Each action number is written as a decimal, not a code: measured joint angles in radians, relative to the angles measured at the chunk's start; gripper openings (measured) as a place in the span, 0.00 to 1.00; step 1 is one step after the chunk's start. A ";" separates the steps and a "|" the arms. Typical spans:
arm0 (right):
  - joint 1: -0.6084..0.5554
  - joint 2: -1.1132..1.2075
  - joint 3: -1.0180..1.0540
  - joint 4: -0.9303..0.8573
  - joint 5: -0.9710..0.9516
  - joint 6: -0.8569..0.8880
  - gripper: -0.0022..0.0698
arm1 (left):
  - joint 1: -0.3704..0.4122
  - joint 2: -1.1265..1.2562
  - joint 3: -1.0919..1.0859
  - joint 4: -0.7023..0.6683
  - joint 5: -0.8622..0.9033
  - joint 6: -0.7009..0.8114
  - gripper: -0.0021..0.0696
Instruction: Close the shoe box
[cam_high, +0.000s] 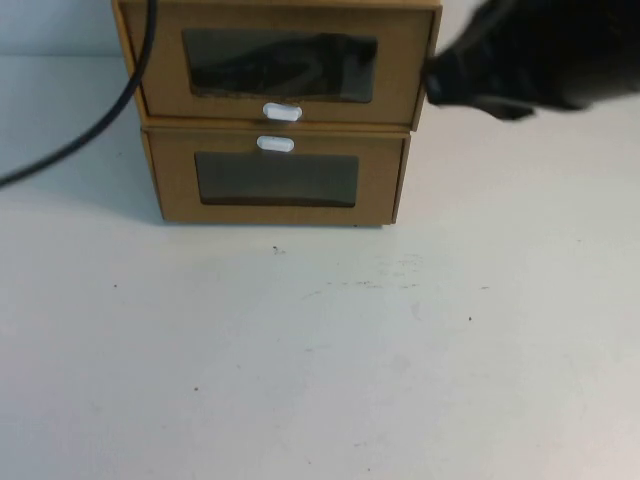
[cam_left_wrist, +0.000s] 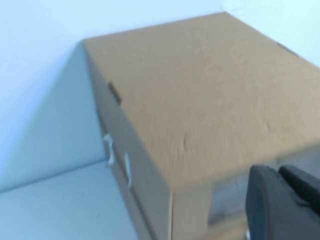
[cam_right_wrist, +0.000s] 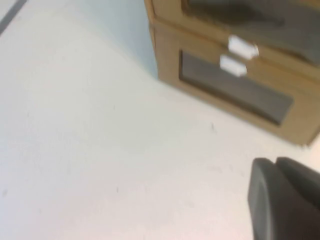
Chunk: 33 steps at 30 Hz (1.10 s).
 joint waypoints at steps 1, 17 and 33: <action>0.012 -0.063 0.061 -0.022 0.003 0.021 0.01 | 0.000 -0.062 0.083 -0.002 -0.034 0.003 0.03; 0.023 -1.171 0.964 -0.120 -0.083 0.241 0.01 | 0.000 -1.112 1.100 -0.116 -0.318 0.027 0.03; 0.025 -1.313 1.603 -0.131 -0.969 0.267 0.01 | 0.000 -1.290 1.478 -0.192 -0.418 0.021 0.03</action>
